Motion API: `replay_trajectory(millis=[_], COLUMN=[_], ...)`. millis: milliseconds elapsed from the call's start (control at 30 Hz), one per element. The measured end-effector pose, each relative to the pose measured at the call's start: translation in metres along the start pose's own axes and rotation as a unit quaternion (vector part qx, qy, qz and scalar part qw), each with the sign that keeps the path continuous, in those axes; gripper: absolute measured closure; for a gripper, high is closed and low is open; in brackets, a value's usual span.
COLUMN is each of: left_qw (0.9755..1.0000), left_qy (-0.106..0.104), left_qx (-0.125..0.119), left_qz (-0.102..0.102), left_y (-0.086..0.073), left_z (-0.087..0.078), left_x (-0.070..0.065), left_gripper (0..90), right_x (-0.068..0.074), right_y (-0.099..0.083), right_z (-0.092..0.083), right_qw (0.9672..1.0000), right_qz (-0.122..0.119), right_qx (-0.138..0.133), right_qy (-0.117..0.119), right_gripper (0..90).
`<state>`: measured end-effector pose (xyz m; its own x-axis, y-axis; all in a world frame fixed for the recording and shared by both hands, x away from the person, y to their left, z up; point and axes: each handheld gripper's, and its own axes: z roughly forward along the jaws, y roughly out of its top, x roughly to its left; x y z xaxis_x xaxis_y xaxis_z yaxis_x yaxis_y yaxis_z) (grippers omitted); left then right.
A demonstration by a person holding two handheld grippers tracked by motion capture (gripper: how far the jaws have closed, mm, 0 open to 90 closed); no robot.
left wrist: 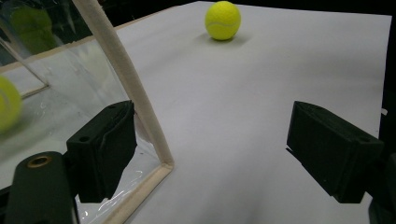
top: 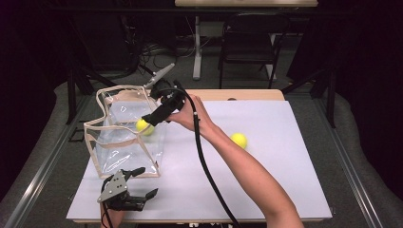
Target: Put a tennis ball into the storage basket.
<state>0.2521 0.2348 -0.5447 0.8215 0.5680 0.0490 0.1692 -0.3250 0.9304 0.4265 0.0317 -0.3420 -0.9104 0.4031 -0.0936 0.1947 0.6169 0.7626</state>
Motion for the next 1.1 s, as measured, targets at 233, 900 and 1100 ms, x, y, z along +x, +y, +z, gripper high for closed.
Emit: replay_trajectory(millis=[233, 900, 1100], left_qw=[1.0000, 1.0000, 1.0000], left_qy=[-0.001, -0.001, -0.001], left_qx=[0.000, 0.000, 0.001], left_qz=[0.000, -0.001, 0.001], left_y=[0.000, 0.000, 0.000], left_z=[0.000, 0.000, 0.000], left_x=[0.000, 0.000, -0.001], left_gripper=[15.8, 15.8, 15.8], right_x=[-0.005, -0.012, -0.012], right_y=[-0.020, -0.078, -0.094], right_z=[-0.010, -0.015, -0.018], right_qw=[1.0000, 0.9994, 0.9992], right_qz=[0.006, 0.021, 0.023], right_qx=[-0.001, 0.017, 0.021], right_qy=[-0.005, -0.020, -0.026], right_gripper=[0.0, 0.0, 0.0])
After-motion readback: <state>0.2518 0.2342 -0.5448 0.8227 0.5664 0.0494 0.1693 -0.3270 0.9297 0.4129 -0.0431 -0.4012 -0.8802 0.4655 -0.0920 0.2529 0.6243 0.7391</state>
